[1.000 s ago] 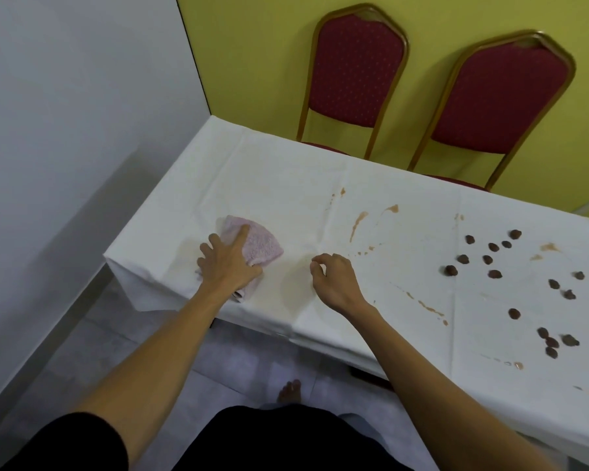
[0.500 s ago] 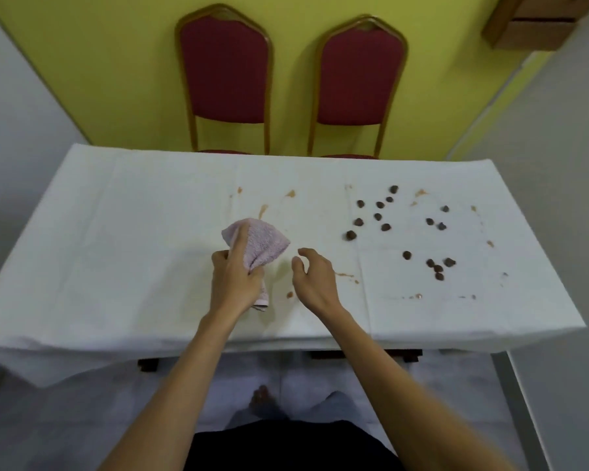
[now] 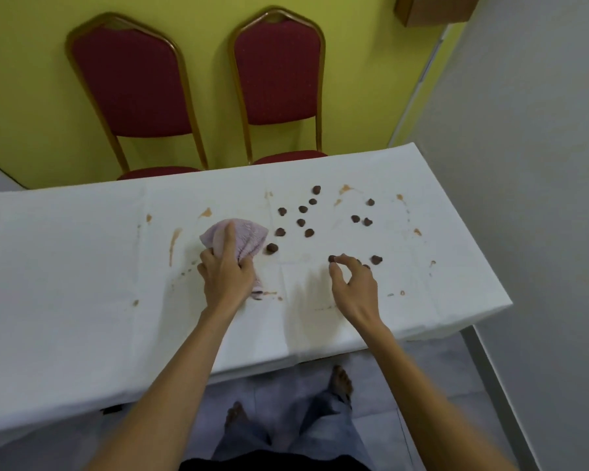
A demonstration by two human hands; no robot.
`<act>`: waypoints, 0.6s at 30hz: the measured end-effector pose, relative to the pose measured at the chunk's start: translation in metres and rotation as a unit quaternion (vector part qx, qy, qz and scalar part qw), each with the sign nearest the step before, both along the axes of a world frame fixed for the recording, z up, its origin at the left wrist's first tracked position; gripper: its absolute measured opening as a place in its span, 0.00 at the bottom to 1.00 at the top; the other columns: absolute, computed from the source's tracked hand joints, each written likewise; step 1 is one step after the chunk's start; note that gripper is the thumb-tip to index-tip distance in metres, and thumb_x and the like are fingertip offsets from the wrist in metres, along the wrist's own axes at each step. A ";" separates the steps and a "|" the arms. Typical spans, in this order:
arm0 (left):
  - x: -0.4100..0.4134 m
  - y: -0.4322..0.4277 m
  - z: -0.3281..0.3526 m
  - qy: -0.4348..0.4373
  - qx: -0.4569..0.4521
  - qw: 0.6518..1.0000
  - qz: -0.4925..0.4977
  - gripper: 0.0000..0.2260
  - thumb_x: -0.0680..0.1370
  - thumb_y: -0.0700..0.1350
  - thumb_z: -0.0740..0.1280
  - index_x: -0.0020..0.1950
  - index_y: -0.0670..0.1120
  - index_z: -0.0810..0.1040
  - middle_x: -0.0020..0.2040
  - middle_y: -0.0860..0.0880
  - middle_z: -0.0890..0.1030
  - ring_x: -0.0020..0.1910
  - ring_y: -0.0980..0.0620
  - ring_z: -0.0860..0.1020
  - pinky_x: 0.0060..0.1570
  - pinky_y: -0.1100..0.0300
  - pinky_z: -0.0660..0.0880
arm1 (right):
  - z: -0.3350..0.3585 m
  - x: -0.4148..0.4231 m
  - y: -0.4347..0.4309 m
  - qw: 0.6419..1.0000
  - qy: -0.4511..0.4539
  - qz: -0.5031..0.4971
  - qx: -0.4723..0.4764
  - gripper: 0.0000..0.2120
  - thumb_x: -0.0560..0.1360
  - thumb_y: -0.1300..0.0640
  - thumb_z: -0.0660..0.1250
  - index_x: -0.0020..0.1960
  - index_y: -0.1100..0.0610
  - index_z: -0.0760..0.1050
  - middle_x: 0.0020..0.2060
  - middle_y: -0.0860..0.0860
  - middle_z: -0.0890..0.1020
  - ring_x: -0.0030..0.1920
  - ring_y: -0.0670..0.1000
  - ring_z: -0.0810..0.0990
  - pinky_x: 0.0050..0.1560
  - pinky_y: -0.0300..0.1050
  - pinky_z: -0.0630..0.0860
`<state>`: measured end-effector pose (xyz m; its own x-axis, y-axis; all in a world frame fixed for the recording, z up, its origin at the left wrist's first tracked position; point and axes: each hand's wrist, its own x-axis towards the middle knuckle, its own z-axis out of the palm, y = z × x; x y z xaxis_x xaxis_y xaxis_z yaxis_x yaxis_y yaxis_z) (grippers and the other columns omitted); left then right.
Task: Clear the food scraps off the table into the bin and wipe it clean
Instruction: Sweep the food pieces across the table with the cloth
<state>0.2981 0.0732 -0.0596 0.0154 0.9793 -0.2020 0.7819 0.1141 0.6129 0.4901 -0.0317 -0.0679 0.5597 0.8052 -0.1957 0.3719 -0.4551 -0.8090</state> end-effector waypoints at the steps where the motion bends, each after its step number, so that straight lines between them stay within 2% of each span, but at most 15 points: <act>1: 0.008 0.007 0.000 0.017 -0.002 1.000 0.020 0.30 0.83 0.49 0.59 0.80 0.63 0.48 0.73 0.39 0.58 0.70 0.35 0.62 0.64 0.44 0.68 | 0.000 0.012 0.001 1.000 -0.001 0.005 -0.001 0.17 0.81 0.50 0.61 0.66 0.55 0.76 0.65 0.48 0.78 0.69 0.49 0.72 0.68 0.45 0.69; 4: 0.030 0.027 -0.008 0.068 0.005 0.996 0.058 0.29 0.82 0.47 0.61 0.79 0.62 0.52 0.74 0.39 0.56 0.69 0.37 0.62 0.60 0.46 0.70 | -0.003 0.043 0.002 0.999 -0.018 0.022 -0.015 0.18 0.81 0.49 0.61 0.67 0.56 0.75 0.65 0.50 0.79 0.64 0.49 0.76 0.64 0.43 0.73; 7: 0.054 0.039 -0.020 0.092 -0.014 0.993 0.074 0.28 0.81 0.46 0.62 0.79 0.62 0.56 0.75 0.40 0.55 0.68 0.38 0.62 0.57 0.45 0.71 | -0.010 0.072 0.002 0.999 -0.033 0.035 -0.022 0.17 0.81 0.52 0.61 0.66 0.58 0.76 0.64 0.50 0.79 0.61 0.46 0.76 0.55 0.26 0.67; 9: 0.068 0.042 -0.026 0.104 -0.022 0.990 0.091 0.29 0.81 0.45 0.63 0.78 0.63 0.57 0.74 0.40 0.56 0.67 0.38 0.63 0.55 0.46 0.71 | -0.012 0.088 0.001 0.999 -0.030 0.034 -0.017 0.15 0.81 0.53 0.61 0.64 0.59 0.78 0.63 0.51 0.79 0.63 0.48 0.76 0.58 0.30 0.67; 11: 0.081 0.043 -0.029 0.100 -0.022 0.989 0.102 0.29 0.80 0.44 0.63 0.78 0.63 0.57 0.74 0.41 0.57 0.67 0.38 0.63 0.55 0.45 0.71 | -0.013 0.102 0.001 0.999 -0.015 0.031 -0.013 0.15 0.81 0.53 0.61 0.64 0.57 0.78 0.62 0.50 0.80 0.59 0.46 0.78 0.59 0.35 0.70; 14: 0.103 0.037 -0.030 0.098 -0.011 0.990 0.103 0.28 0.80 0.45 0.63 0.78 0.62 0.58 0.75 0.41 0.57 0.67 0.39 0.64 0.56 0.44 0.74 | -0.012 0.118 0.003 0.999 0.005 0.037 -0.028 0.15 0.82 0.55 0.59 0.65 0.57 0.77 0.64 0.48 0.78 0.51 0.37 0.74 0.47 0.21 0.65; 16: 0.122 0.031 -0.030 0.094 -0.013 0.991 0.092 0.28 0.80 0.44 0.63 0.78 0.62 0.59 0.75 0.42 0.57 0.66 0.39 0.65 0.53 0.45 0.74 | -0.010 0.126 0.007 0.998 0.017 0.043 -0.034 0.15 0.82 0.55 0.59 0.66 0.55 0.76 0.64 0.47 0.78 0.48 0.35 0.75 0.42 0.19 0.65; 18: 0.142 0.022 -0.029 0.078 -0.018 0.994 0.073 0.28 0.80 0.43 0.63 0.77 0.63 0.60 0.74 0.44 0.58 0.65 0.41 0.65 0.51 0.48 0.75 | -0.006 0.131 0.012 0.998 0.024 0.049 -0.032 0.15 0.81 0.55 0.59 0.66 0.55 0.76 0.64 0.47 0.79 0.53 0.39 0.77 0.45 0.23 0.66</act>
<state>0.4404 0.0950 -0.0885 -0.1610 0.9608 -0.2257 0.8408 0.2533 0.4784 0.6215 -0.0196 -0.0736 0.4674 0.8408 -0.2732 0.3789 -0.4697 -0.7974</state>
